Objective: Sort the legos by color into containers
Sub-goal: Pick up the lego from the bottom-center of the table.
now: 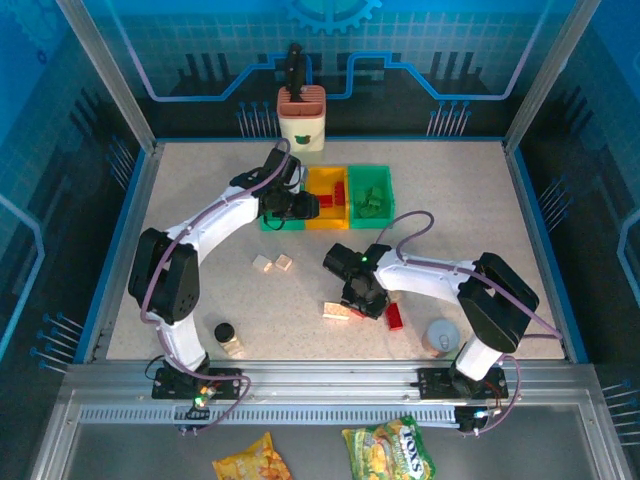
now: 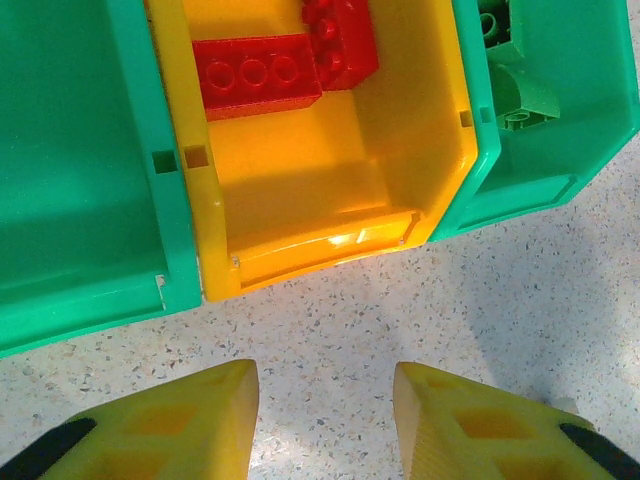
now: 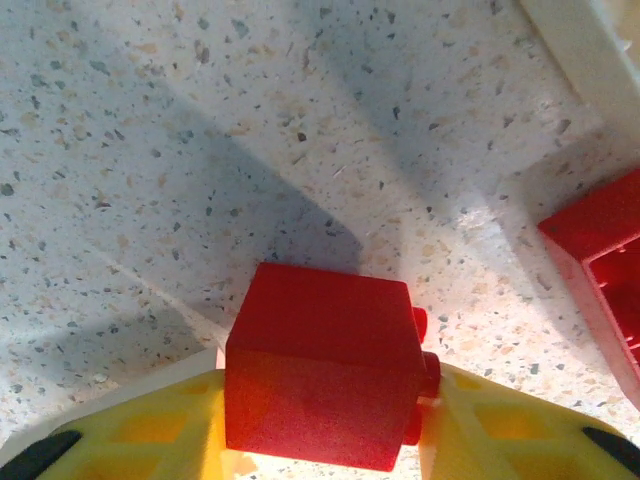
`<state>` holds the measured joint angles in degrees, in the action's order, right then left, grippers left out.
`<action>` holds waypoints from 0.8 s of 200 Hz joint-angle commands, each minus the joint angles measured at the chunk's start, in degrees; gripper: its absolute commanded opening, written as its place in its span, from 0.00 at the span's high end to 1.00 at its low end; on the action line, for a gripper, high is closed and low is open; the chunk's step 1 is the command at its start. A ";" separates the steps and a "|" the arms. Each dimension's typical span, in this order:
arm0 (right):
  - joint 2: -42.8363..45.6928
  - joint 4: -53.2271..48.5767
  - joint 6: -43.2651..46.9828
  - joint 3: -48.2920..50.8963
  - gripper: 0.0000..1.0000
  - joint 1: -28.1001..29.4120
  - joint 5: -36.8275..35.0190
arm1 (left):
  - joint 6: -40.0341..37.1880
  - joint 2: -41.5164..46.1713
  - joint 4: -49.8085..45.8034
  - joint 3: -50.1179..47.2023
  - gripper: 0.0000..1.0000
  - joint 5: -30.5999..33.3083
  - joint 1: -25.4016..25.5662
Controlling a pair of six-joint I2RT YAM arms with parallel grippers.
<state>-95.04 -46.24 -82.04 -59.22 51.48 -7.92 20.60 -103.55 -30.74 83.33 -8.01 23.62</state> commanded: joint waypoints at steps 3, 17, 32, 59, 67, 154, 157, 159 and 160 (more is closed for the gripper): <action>1.32 -3.57 0.75 -2.24 0.54 1.00 -2.62 | -0.47 3.21 -0.37 -0.62 0.59 -1.13 -0.98; 1.27 -4.29 1.35 -3.16 0.54 0.95 -3.18 | -0.38 3.93 -0.39 -1.10 0.59 -1.07 -1.27; 1.18 -5.15 2.42 -4.31 0.54 0.82 -3.97 | -0.23 4.81 -0.59 -1.79 0.59 -1.05 -1.74; 0.37 -7.14 5.22 -7.48 0.54 0.50 -5.57 | 0.22 7.23 -1.10 -3.94 0.59 -1.25 -3.10; -0.07 -7.56 6.12 -8.52 0.54 0.41 -6.10 | 0.41 8.00 -1.64 -4.58 0.59 -1.22 -3.68; -6.90 -2.17 26.33 -18.47 0.54 -4.11 -2.80 | -1.56 20.07 -7.92 -16.85 0.58 0.88 -9.29; -7.10 -2.03 27.02 -18.79 0.54 -4.23 -2.76 | -1.70 20.34 -8.36 -17.10 0.58 1.03 -9.49; -7.31 -2.06 27.55 -19.10 0.53 -4.34 -2.77 | -1.77 20.52 -8.67 -17.25 0.58 1.06 -9.60; -7.42 -2.08 27.72 -19.23 0.54 -4.44 -2.74 | -1.82 20.64 -8.83 -17.33 0.58 1.06 -9.62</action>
<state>-100.51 -49.89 -63.00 -75.24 48.49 -11.73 20.56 -86.41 -34.68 68.05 -7.81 15.38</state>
